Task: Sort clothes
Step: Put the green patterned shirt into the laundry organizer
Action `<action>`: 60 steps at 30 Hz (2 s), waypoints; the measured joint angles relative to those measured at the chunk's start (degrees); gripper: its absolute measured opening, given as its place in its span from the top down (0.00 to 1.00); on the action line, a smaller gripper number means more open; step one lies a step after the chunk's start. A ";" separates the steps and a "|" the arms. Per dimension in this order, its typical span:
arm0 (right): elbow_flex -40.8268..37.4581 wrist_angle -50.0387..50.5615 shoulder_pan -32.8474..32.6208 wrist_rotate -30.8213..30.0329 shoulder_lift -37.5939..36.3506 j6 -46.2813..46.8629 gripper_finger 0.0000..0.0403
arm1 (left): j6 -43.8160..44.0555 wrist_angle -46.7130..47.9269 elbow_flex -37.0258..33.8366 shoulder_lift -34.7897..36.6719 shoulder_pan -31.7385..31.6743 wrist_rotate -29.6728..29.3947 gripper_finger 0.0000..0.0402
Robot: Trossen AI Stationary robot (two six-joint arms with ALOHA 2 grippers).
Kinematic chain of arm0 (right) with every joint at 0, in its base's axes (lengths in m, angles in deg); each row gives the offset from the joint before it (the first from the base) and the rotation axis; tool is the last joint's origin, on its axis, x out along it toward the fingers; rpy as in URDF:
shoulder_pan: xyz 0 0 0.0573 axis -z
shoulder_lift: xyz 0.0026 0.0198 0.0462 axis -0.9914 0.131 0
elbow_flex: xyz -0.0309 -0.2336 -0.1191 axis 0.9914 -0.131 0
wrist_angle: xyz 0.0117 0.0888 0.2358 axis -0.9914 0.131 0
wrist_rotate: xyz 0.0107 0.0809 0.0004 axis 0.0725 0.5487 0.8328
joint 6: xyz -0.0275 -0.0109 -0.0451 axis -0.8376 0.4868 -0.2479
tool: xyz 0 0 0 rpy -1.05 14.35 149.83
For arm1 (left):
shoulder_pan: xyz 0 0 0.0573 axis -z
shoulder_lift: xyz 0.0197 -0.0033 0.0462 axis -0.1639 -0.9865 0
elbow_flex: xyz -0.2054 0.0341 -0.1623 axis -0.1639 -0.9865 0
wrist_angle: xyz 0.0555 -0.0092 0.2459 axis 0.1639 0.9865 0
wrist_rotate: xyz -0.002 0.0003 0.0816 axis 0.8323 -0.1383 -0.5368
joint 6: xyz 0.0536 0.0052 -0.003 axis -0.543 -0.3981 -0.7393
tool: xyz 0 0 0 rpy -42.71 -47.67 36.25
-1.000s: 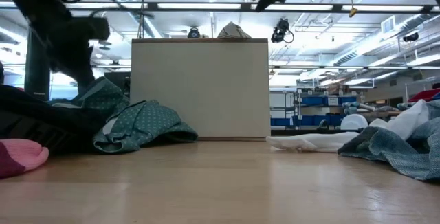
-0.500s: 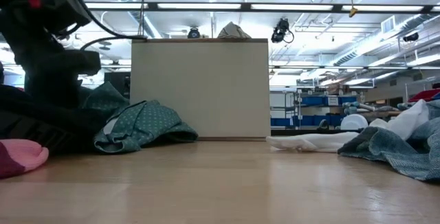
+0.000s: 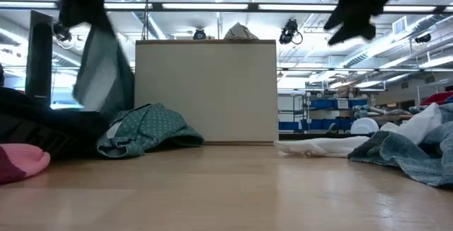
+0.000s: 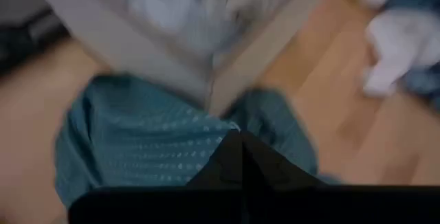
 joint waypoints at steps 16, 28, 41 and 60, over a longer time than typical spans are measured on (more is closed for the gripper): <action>-26.54 -40.63 -3.99 -1.18 5.16 5.49 0.42 | -27.47 -20.20 23.74 -5.10 0.16 -10.06 1.00; -26.46 -46.10 -6.04 -1.12 6.07 3.13 0.42 | -51.91 -36.91 49.14 -27.03 -10.59 -10.34 1.00; -26.42 -48.32 -6.29 -0.86 6.08 1.59 0.42 | -50.68 -25.54 76.64 -52.20 -24.48 3.36 1.00; -26.42 -48.08 -5.85 -0.56 6.08 0.36 0.42 | -36.95 17.19 76.55 -55.98 -27.20 9.91 0.70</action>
